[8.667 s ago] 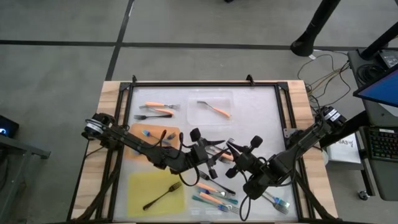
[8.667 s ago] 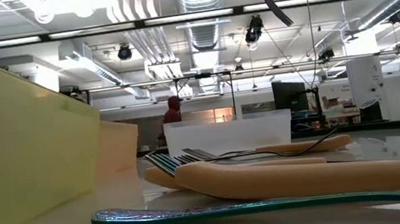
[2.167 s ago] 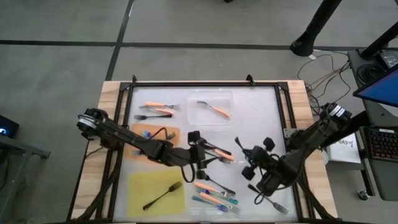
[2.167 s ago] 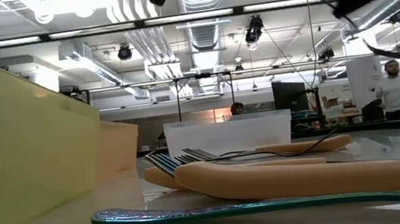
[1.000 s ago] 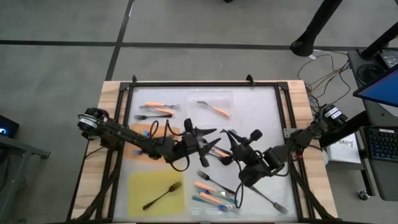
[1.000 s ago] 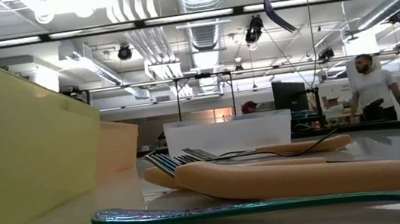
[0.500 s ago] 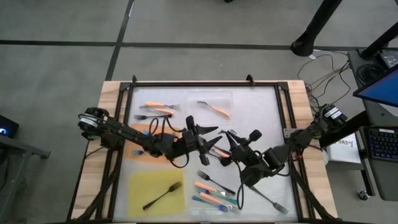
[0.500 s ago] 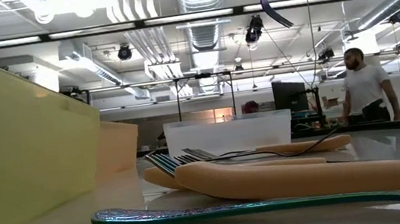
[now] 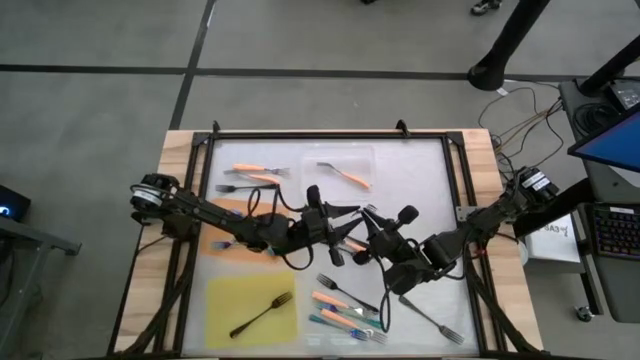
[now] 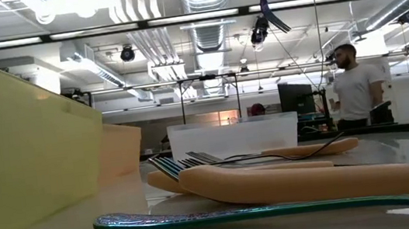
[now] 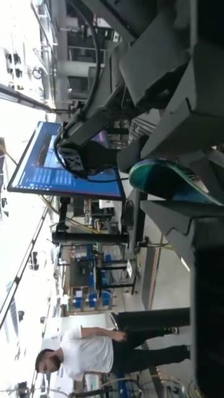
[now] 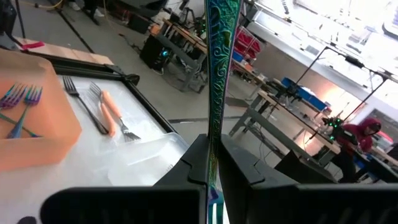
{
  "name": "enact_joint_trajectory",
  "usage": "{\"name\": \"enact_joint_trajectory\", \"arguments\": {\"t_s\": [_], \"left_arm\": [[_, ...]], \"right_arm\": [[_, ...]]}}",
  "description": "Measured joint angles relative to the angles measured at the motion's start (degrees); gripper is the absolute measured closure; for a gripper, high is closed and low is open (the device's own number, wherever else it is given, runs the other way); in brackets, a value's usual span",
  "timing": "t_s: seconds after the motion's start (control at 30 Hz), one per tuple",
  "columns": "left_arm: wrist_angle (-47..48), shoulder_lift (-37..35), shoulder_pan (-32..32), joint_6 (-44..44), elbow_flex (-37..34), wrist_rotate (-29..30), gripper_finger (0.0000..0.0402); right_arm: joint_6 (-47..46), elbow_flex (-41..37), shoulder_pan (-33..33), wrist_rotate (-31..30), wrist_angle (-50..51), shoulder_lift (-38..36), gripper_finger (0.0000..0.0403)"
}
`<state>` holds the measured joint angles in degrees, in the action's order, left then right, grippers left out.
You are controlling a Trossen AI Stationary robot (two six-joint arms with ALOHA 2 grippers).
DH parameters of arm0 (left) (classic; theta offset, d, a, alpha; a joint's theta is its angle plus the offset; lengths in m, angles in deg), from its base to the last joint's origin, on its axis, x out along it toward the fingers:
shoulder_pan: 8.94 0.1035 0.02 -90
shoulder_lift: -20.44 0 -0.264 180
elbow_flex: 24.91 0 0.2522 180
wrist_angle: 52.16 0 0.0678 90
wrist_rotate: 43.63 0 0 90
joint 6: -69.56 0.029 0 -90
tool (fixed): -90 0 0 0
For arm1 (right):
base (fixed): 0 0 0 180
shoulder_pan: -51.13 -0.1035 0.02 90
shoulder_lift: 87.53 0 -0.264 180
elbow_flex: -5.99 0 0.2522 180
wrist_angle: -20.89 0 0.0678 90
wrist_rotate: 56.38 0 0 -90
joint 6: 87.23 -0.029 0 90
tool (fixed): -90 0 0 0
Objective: Sort silverware by color (type)
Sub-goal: Put the blue fork into the orange bin
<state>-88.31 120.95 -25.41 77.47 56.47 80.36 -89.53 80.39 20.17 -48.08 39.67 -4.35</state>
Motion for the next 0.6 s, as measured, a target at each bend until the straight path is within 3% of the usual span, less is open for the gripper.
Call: {"name": "enact_joint_trajectory", "arguments": {"t_s": [0.27,0.6], "left_arm": [[0.81,-0.27,0.68,0.17,-0.11,0.61,0.0391],[1.49,-0.35,0.74,1.66,-0.13,1.62,0.04]], "right_arm": [[0.76,0.0,0.0,-1.05,0.17,-0.02,0.0391],[0.88,0.0,-0.03,-0.78,0.24,-0.17,0.0388]]}}
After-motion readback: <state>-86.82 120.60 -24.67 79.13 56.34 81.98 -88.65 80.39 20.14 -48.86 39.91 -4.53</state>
